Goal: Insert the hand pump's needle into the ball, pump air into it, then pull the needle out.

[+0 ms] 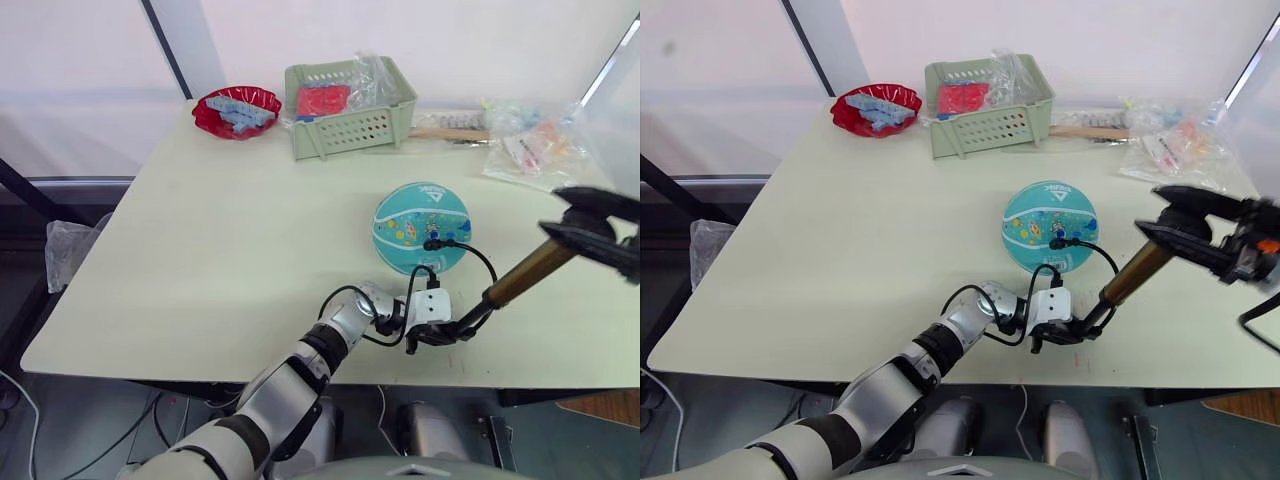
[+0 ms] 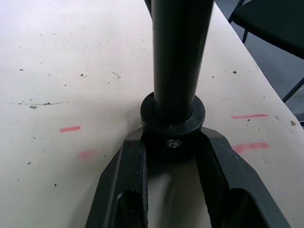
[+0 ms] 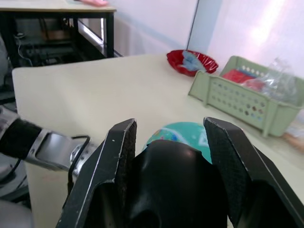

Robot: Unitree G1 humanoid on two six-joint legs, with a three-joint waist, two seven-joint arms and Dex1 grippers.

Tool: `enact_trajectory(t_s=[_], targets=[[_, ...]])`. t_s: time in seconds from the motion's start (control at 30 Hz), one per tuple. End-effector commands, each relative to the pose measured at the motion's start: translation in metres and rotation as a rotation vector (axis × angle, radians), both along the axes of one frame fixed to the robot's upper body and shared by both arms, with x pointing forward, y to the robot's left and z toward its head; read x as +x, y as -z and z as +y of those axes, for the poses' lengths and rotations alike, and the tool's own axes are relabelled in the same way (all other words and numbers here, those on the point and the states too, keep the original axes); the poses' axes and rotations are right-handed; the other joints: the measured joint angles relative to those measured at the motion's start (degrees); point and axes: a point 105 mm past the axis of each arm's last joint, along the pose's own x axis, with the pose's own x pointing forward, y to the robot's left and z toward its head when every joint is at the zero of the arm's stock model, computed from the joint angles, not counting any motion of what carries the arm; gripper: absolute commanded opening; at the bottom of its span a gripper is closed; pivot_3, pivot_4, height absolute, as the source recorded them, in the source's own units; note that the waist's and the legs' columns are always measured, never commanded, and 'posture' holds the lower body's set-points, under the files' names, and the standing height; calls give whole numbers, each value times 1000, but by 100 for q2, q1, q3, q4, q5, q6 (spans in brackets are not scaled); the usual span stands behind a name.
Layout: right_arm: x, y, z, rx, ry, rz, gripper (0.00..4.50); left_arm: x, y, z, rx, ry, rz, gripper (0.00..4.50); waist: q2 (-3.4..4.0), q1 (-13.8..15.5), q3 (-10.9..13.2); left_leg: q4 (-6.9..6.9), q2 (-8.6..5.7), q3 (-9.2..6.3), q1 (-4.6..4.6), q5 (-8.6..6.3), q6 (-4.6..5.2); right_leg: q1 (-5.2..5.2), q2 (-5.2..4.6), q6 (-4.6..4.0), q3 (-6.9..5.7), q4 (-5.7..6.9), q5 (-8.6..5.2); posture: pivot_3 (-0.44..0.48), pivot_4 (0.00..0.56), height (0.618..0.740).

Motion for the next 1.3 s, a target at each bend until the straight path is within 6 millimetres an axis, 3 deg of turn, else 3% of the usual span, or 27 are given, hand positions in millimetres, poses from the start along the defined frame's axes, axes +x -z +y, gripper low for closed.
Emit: enact_trajectory(t_s=[0.03, 0.3, 0.47, 0.57, 0.7, 0.83, 0.93, 1.13, 1.3], targets=[[-2, 29, 10, -56, -38, 62, 1759, -11, 59, 46, 249, -90, 120, 960, 0, -6, -2, 0, -1, 4, 1, -2, -2, 1, 1, 1, 3, 0, 0, 0, 150, 737], [4, 95, 16, -93, -3, 87, 1759, -7, 58, 49, 248, -106, 115, 960, -21, -10, -27, -2, 0, -4, 10, -4, -7, 5, 14, 1, -1, 0, 0, 0, 150, 737], [2, 124, 21, -76, 2, 120, 1759, -7, 58, 49, 248, -109, 114, 960, -24, -13, -39, -2, -1, -8, 14, -4, -7, 6, 19, 1, 1, 1, 0, 0, 150, 737], [1, 128, 23, -73, 2, 114, 1759, -7, 58, 48, 248, -107, 114, 960, -18, -12, -41, -2, -1, -9, 15, -4, -7, 6, 20, 1, 1, 1, 0, 0, 150, 737], [5, 112, 18, -67, 22, 65, 1759, -7, 58, 49, 252, -102, 113, 960, -15, -11, -42, -2, -1, -9, 14, -4, -6, 6, 20, 0, 2, 1, 0, 0, 150, 737], [6, 79, 11, -14, 17, 5, 1759, -8, 58, 48, 255, -94, 112, 960, 8, -5, -21, -1, -3, -8, 11, -3, -5, 6, 17, 1, 2, 1, 0, 0, 150, 737], [5, 66, 7, -20, 11, -11, 1759, -8, 58, 47, 255, -91, 113, 960, 30, 7, -8, -1, -5, -7, 6, 1, 1, 3, 16, -1, 0, 1, 0, 0, 150, 737], [-2, 1, -3, 10, -12, -99, 1759, -9, 57, 45, 254, -82, 111, 960, 64, 16, 31, 2, -13, -4, 0, 2, 3, 1, 10, 1, 2, 0, 0, 0, 150, 737], [-12, -35, -10, 24, -15, -100, 1759, -10, 57, 42, 248, -77, 113, 960, 66, 38, 45, 4, -13, -2, -12, 2, 4, -2, 4, 1, 0, 0, 1, 0, 150, 737]])
